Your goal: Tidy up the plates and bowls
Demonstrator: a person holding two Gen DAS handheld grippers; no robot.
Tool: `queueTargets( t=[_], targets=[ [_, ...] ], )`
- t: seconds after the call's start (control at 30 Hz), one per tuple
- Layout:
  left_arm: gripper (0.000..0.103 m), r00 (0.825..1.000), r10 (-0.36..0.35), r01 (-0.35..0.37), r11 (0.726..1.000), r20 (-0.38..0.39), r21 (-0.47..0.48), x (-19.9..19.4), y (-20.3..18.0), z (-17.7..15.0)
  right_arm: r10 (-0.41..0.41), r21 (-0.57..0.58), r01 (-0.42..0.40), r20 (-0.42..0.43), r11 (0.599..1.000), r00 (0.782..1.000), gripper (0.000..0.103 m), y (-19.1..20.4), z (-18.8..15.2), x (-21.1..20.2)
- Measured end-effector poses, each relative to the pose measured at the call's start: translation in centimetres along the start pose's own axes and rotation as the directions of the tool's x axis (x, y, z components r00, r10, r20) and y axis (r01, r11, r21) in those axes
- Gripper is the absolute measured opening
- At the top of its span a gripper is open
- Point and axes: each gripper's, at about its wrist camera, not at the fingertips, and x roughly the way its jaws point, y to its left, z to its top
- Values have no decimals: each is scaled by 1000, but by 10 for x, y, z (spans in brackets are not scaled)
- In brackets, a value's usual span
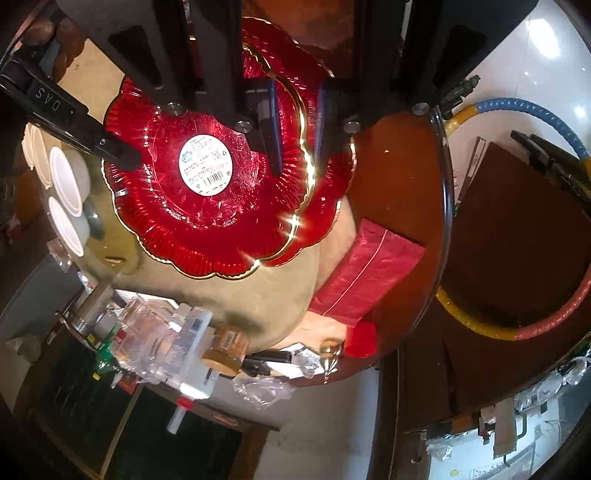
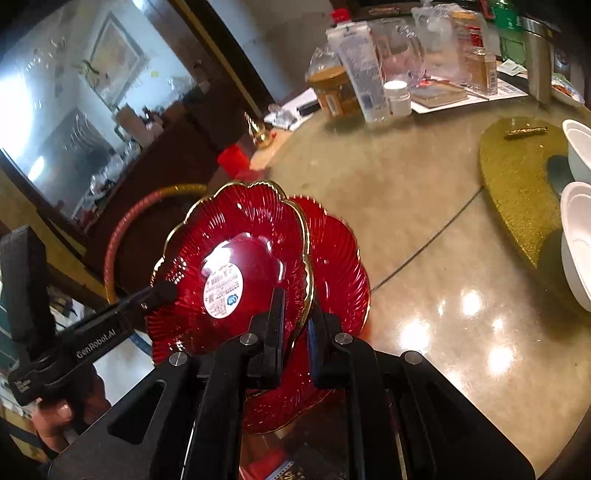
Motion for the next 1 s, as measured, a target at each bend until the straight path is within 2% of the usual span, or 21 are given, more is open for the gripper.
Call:
queueTargets(
  t=[0.17, 0.33, 0.5, 0.6, 0.9, 1.0],
  targets=[
    [15, 999, 22, -22, 1000, -30, 9, 11, 4, -4, -28, -14, 28, -45, 1000, 999, 10, 2, 0, 14],
    [16, 998, 60, -59, 997, -27, 42, 13, -2, -3, -55, -20, 53, -70, 998, 996, 11, 1, 1, 20],
    [17, 992, 127, -125, 986, -10, 111, 16, -13, -5, -83, -43, 79, -104, 996, 991, 14, 4, 1, 25],
    [22, 987, 163, -162, 976, 4, 145, 19, -17, -6, -88, -48, 83, -119, 995, 989, 15, 4, 2, 28],
    [24, 984, 179, -177, 973, -1, 149, 21, -20, -5, -97, -52, 90, -154, 995, 983, 17, 4, 3, 28],
    [33, 984, 175, -175, 975, 9, 137, 18, -19, -4, -114, -65, 104, -159, 992, 981, 17, 7, 3, 27]
  ],
)
